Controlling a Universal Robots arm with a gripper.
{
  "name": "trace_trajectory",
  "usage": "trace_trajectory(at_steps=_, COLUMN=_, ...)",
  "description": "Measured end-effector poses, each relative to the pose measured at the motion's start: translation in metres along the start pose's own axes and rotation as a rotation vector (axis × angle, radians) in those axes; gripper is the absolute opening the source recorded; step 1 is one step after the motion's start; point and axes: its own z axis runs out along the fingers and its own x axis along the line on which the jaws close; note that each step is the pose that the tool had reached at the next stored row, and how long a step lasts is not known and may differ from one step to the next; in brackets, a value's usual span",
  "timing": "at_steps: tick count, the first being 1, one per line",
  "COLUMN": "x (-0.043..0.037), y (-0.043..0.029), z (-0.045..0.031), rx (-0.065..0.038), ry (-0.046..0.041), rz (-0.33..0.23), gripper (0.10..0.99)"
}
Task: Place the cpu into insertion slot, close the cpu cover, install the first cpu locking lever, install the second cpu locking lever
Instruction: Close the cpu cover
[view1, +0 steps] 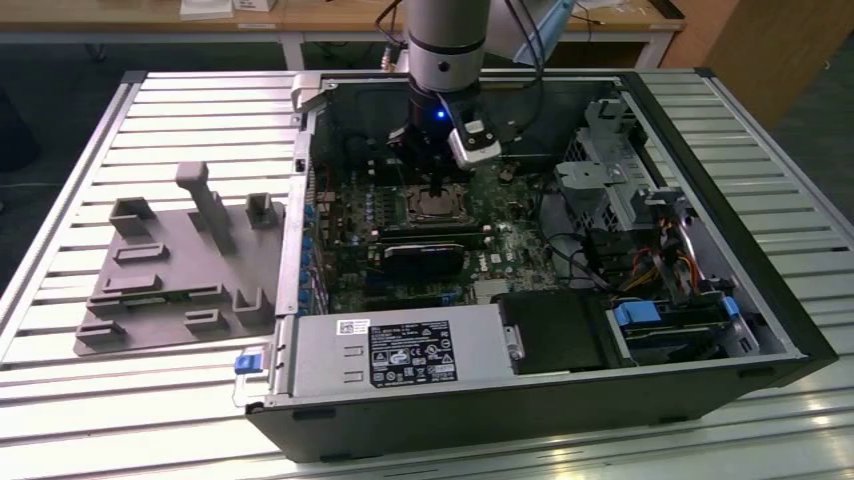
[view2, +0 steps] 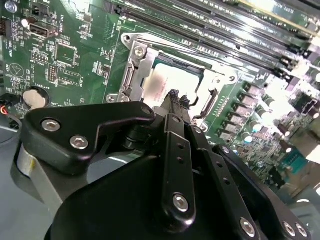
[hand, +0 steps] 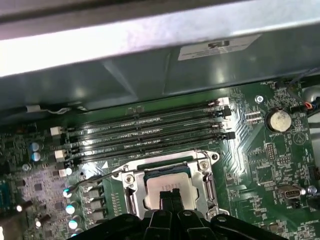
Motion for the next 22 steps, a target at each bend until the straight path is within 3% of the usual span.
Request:
trace_trajectory(at_steps=8, x=-0.0011, y=-0.0061, z=0.0007, rx=-0.002, ry=-0.0063, rz=-0.021, gripper=0.102)
trace_trajectory(at_steps=22, x=-0.0007, y=-0.0062, z=-0.0036, rx=-0.002, ry=-0.0106, rz=-0.022, gripper=0.102)
